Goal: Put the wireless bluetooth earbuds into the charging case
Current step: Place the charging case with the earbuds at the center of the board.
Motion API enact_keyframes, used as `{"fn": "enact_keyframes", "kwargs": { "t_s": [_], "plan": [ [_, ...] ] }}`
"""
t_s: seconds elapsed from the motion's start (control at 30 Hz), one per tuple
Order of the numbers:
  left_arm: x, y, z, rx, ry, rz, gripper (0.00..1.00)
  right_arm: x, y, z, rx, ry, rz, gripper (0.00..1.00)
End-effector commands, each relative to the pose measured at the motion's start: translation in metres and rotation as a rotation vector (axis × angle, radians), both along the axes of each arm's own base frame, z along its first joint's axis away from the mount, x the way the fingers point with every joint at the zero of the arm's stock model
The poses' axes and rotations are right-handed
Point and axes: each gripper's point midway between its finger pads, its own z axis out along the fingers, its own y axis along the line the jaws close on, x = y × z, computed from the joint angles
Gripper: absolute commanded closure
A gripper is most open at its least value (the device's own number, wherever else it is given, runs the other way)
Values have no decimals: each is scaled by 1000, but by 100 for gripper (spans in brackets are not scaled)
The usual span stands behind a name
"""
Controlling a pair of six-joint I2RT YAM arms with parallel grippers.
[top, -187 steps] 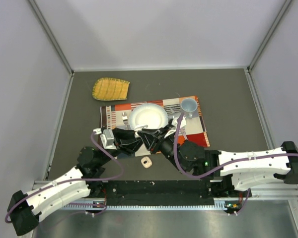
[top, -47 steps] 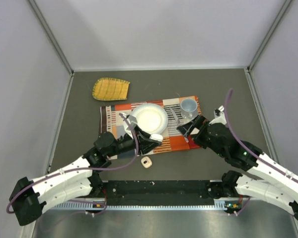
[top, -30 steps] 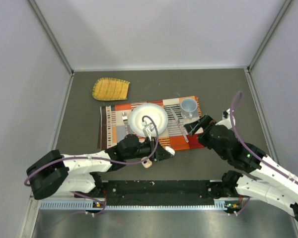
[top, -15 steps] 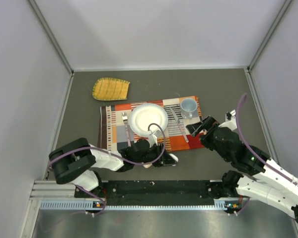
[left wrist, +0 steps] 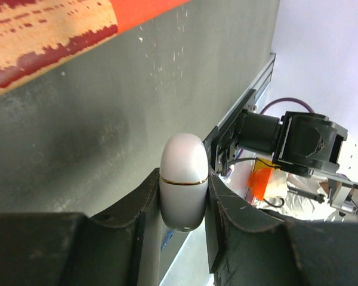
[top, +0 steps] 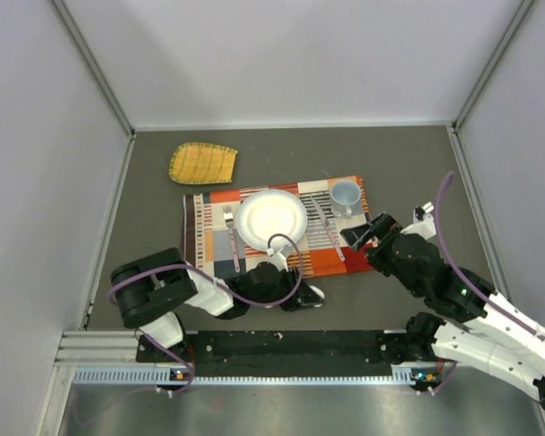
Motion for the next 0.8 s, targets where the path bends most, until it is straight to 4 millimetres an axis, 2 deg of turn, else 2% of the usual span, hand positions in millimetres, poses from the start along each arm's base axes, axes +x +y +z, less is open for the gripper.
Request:
{"fn": "enact_keyframes", "kwargs": {
  "t_s": [0.0, 0.1, 0.57, 0.63, 0.67, 0.7, 0.77],
  "plan": [
    [9, -1, 2, -38, -9, 61, 82, -1, -4, 1, 17, -2, -12, 1],
    [10, 2, -7, -29, 11, 85, 80, -1, -5, 0, 24, -4, -19, 1],
    [12, 1, -14, -25, 51, 110, 66, -1, -9, -1, 23, -9, -30, 1],
    [11, 3, -15, -4, 45, 106, 60, -1, -9, 0, 23, -11, -29, 1],
    [12, 3, -14, 7, 39, 105, 59, -2, -9, 0, 26, -11, -28, 1],
    [10, 8, -24, 61, 41, 98, 58, -1, -9, 0, 25, -12, -31, 1],
    [12, 8, -19, 78, 27, 99, 57, -1, -9, 1, 27, -13, -31, 1]
  ]
}}
